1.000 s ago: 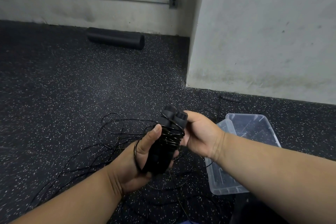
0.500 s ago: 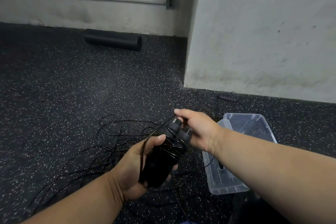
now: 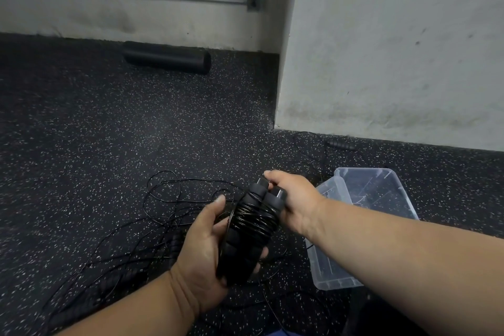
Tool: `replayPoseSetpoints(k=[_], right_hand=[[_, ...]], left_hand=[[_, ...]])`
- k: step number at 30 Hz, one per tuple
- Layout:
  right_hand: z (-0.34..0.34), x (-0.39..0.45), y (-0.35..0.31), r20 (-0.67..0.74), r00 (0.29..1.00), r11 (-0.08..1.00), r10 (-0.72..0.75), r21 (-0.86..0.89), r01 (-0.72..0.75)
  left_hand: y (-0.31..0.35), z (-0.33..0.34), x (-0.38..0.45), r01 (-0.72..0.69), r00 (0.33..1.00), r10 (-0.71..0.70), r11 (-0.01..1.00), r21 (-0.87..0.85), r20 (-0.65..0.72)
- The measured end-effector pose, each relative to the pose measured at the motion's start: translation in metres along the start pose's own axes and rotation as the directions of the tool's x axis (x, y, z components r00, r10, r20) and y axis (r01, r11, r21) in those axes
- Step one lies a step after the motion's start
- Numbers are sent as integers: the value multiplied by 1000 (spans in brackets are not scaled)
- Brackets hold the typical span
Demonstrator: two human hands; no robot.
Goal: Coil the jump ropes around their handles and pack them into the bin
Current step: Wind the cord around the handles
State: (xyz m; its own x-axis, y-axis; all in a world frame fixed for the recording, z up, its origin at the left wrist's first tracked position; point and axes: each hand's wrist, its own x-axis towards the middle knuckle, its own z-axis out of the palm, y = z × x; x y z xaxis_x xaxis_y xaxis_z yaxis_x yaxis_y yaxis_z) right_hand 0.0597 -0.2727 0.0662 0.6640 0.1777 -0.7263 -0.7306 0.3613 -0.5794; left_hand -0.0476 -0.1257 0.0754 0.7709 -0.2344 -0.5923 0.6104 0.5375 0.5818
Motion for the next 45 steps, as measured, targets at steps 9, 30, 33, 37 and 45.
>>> replayPoseSetpoints(k=[9,30,33,37,45], right_hand=[[-3,5,-9,316,949,998,-15,-54,34],[-3,-49,-31,631,543,-138,-555,-713,687],[-4,-48,-28,653,507,-269,-562,-724,635],[-3,-42,-24,742,350,-455,-572,-642,617],[5,-40,-18,578,481,16,-660,-629,777]], left_hand=[[19,3,1,-172,985,168,978,114,43],[33,-1,-1,-204,978,208,968,146,-9],[32,0,-1,-217,973,229,949,226,-26],[41,1,-2,-275,951,308,877,394,-22],[56,-2,-5,-190,975,222,887,420,-28]])
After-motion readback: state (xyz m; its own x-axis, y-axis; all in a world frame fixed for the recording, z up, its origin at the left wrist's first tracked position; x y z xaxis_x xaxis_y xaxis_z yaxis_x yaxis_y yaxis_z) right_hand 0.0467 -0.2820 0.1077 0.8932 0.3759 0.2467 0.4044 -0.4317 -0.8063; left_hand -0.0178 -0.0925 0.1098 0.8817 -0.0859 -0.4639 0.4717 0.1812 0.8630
